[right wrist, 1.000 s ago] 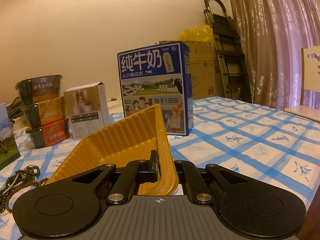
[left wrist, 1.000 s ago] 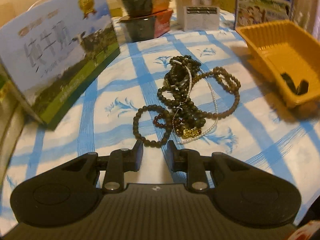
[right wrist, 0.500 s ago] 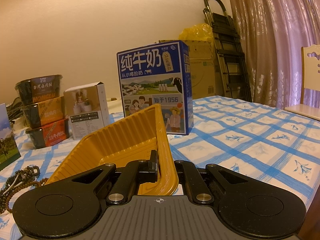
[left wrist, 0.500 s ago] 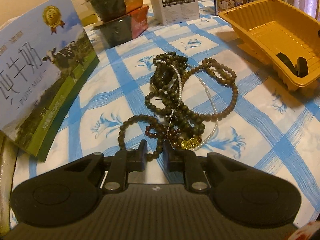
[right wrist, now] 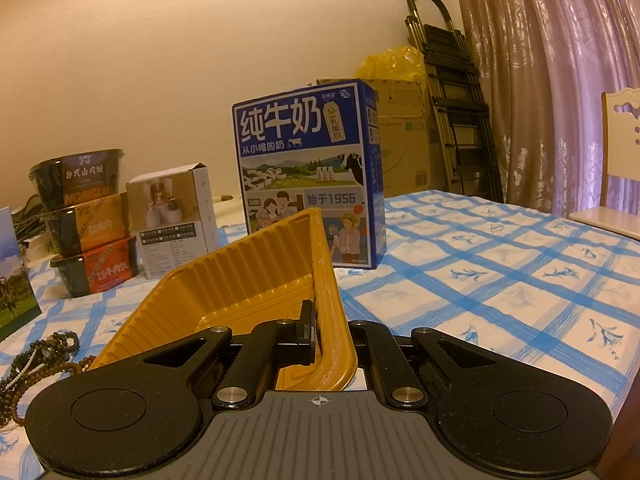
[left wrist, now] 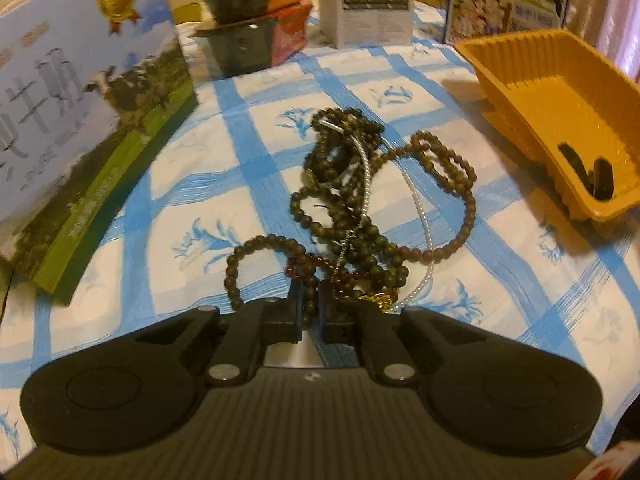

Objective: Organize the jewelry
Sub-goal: 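Pinch a dark bead bracelet from the pile with the left gripper, then carry the dark bead bracelet into the orange tray and release it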

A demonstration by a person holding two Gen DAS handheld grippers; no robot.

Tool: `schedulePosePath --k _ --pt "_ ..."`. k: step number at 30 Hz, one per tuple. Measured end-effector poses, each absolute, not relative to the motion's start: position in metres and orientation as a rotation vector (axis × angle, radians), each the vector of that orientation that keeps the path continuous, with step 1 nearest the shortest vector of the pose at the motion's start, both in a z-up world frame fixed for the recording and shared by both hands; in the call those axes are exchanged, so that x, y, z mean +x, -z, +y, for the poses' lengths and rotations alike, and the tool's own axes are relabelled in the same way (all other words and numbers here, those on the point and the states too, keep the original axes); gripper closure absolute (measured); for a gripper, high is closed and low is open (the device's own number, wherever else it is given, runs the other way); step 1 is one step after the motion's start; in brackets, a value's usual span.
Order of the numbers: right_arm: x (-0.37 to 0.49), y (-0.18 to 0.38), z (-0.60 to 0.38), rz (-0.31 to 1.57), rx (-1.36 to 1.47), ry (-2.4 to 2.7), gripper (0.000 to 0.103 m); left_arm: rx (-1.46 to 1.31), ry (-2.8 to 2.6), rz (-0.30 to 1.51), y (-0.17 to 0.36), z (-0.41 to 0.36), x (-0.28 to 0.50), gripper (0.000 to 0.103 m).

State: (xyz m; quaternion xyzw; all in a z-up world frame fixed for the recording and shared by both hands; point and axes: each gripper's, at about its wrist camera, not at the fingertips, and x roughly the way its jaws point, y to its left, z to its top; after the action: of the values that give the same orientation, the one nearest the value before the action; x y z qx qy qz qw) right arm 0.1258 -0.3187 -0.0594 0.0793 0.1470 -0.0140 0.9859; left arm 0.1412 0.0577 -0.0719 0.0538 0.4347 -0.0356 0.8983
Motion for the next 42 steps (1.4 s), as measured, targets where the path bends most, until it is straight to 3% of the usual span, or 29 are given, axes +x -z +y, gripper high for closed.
schedulePosePath --k 10,19,42 --pt "0.125 0.061 -0.317 0.288 0.153 0.022 0.097 -0.02 0.076 0.771 0.003 0.076 0.118 0.097" --pt "0.125 0.061 -0.317 0.288 0.154 0.022 0.097 -0.103 0.227 0.657 -0.041 0.043 0.126 0.097" --pt "0.126 0.061 -0.317 0.291 0.16 0.021 0.097 -0.183 0.52 0.749 0.013 -0.122 0.218 0.097"
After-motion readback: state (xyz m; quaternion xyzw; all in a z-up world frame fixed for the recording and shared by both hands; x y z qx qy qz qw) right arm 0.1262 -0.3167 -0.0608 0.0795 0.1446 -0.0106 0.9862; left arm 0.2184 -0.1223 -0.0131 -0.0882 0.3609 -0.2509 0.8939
